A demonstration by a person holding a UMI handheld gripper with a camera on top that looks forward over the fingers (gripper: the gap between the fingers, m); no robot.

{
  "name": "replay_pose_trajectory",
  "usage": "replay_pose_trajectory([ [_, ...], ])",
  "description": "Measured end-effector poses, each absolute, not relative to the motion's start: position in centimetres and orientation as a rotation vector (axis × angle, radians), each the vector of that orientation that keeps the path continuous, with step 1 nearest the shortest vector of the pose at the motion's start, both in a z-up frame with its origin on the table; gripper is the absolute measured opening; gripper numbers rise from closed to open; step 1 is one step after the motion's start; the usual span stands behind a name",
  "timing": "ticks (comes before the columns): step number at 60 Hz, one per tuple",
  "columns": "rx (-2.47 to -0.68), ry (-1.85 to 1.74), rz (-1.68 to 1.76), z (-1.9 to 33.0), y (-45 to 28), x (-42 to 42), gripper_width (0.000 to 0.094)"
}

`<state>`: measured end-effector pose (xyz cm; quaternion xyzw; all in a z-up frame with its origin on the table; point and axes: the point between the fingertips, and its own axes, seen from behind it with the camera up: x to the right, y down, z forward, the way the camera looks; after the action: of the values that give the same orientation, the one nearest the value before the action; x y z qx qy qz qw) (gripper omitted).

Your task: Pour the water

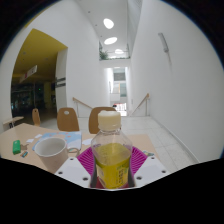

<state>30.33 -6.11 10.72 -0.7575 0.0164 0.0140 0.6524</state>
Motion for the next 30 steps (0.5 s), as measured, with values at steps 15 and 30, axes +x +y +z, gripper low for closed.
replay_pose_trajectory([
  [15, -1.822, 0.078, 0.089, 10.1, -17.6, 33.2, 0.0856],
  [30, -1.855, 0.039, 0.185, 8.3, -37.0, 33.0, 0.085],
])
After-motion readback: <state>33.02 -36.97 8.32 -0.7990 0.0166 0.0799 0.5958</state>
